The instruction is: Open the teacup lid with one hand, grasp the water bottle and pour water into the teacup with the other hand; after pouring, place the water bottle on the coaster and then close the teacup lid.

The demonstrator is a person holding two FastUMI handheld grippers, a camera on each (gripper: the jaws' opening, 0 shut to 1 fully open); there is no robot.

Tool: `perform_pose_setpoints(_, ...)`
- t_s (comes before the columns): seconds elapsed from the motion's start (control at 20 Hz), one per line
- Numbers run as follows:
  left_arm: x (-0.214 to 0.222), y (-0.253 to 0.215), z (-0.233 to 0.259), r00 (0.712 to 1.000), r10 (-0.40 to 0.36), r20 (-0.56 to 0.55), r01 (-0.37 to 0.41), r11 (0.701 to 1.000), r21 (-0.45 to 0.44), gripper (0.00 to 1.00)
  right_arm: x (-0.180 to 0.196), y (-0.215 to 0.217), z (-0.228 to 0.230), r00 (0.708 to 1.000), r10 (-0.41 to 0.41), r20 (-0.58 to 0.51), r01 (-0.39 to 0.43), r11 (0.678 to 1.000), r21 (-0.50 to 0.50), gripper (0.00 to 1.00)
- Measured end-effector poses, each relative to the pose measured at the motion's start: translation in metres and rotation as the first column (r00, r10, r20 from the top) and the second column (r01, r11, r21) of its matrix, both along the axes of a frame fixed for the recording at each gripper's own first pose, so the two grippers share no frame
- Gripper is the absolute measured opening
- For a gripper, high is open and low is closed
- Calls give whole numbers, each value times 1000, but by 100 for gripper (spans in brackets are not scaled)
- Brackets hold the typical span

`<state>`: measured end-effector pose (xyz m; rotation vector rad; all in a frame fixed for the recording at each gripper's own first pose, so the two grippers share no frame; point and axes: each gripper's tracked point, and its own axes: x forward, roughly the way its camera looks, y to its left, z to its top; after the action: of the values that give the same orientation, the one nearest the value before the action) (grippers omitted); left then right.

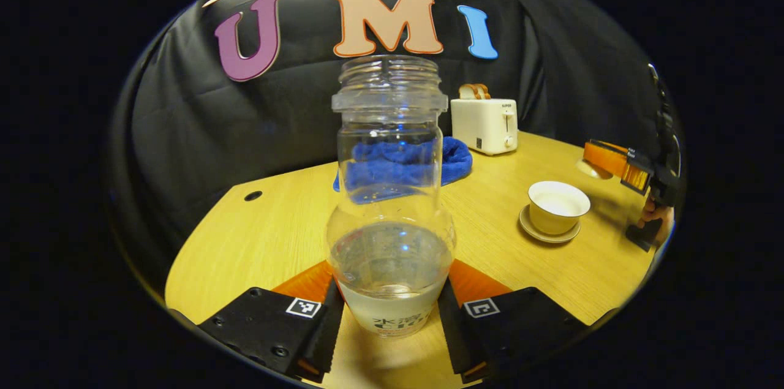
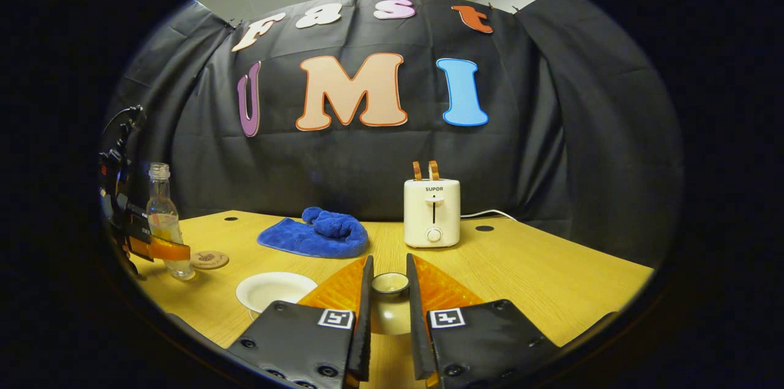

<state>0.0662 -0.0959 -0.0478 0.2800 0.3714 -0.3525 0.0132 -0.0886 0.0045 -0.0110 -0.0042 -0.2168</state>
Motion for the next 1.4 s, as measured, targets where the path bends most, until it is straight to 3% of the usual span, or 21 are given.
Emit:
perform_pose_setpoints(0.15,11,1,10,999,-34,10,32,986,166,69,-4,-8,1,1000,-23,2,23,1000,0,31)
perform_pose_setpoints(0.25,19,4,12,999,-41,20,33,958,283,69,-9,-18,3,998,-59,8,59,998,-2,31)
perform_pose_setpoints(0.5,31,-7,19,990,-125,66,65,816,575,69,-13,-23,2,998,-59,4,59,998,-2,30)
perform_pose_setpoints(0.85,39,-43,2,969,-246,35,137,647,750,69,-13,-22,2,999,-53,3,53,999,-1,31)
perform_pose_setpoints(1.0,43,-45,-4,967,-252,23,135,589,797,69,-13,-22,1,999,-52,3,52,999,-1,31)
perform_pose_setpoints(1.2,48,-45,-8,962,-274,8,131,484,865,69,-13,-23,1,999,-52,2,52,999,-1,31)
perform_pose_setpoints(1.4,54,-46,-4,957,-290,-8,130,405,905,69,-13,-23,1,999,-52,2,52,999,-1,30)
